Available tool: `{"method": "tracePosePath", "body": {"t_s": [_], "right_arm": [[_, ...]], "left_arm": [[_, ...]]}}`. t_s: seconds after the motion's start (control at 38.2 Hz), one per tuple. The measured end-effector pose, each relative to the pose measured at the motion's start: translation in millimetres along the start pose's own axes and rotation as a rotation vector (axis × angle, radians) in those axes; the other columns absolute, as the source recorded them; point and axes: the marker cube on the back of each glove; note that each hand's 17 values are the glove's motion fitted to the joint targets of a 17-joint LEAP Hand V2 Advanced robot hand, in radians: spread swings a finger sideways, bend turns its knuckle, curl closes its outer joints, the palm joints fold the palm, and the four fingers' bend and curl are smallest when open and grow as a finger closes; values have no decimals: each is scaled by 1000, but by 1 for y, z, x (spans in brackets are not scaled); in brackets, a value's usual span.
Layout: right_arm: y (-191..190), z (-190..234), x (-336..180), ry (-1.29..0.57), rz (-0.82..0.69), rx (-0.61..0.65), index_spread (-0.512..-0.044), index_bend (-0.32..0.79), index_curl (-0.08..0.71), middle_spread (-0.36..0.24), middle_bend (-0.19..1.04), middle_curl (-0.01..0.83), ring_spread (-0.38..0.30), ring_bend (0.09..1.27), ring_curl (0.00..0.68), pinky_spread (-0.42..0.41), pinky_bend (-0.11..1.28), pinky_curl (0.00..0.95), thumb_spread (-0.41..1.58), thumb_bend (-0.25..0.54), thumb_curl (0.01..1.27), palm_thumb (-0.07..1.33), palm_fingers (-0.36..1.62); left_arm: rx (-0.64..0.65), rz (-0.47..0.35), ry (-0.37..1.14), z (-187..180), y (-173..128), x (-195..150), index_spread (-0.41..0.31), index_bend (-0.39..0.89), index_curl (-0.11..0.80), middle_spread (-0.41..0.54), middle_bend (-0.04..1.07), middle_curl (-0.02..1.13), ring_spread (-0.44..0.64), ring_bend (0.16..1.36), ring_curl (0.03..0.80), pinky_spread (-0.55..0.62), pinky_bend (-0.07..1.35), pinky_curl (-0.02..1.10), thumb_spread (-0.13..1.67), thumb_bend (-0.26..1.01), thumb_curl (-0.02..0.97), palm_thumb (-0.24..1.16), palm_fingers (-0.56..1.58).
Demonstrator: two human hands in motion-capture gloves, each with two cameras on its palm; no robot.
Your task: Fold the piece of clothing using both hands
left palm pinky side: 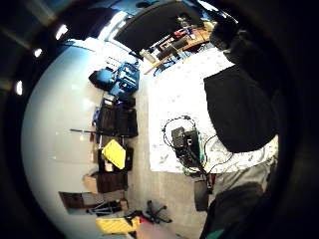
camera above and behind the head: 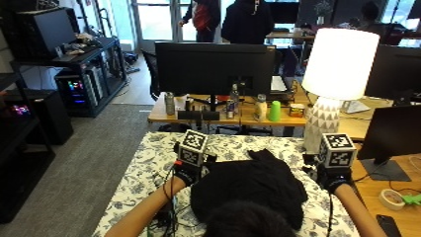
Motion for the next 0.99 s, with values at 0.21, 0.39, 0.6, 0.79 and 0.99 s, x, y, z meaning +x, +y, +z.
{"method": "tracePosePath", "body": {"t_s": [0.21, 0.39, 0.6, 0.79, 0.99], "right_arm": [[-8, -1, 7, 2, 15, 25, -253, 166, 173, -26, 248, 162, 29, 382, 200, 152, 401, 198, 838, 145, 53, 256, 624], [3, -14, 4, -12, 26, 29, -290, 149, 212, -30, 238, 216, 29, 382, 237, 171, 399, 236, 1050, 122, 73, 261, 623], [0, 9, 8, -2, 20, -20, -304, 139, 236, -32, 221, 263, 29, 382, 266, 176, 396, 265, 1163, 92, 94, 268, 621], [14, 23, -1, 7, -18, -110, -307, 122, 243, -32, 207, 293, 29, 384, 286, 171, 402, 288, 1209, 64, 112, 274, 608], [3, 53, 4, 19, -18, -142, -305, 127, 250, -33, 194, 320, 29, 385, 304, 168, 404, 305, 1235, 35, 129, 285, 599]], "left_arm": [[18, 5, -25, -11, 7, 3, -60, 210, 165, 66, 140, 116, 61, 530, 214, 149, 372, 183, 816, 20, 30, 59, 489], [3, 17, -4, -9, 13, 4, -70, 197, 229, 78, 141, 147, 71, 542, 248, 173, 372, 225, 1017, 2, 61, 58, 466], [-20, 70, 20, 16, 17, 16, -73, 185, 280, 83, 144, 173, 76, 549, 270, 184, 370, 257, 1119, -12, 92, 52, 450], [-173, 196, 31, 82, 27, 44, -75, 156, 301, 84, 136, 189, 78, 561, 287, 188, 385, 284, 1100, -23, 122, 36, 416], [-423, 335, 4, 176, 50, 77, -68, 99, 277, 107, 143, 204, 107, 598, 310, 203, 465, 323, 997, -19, 169, 49, 276]]}}
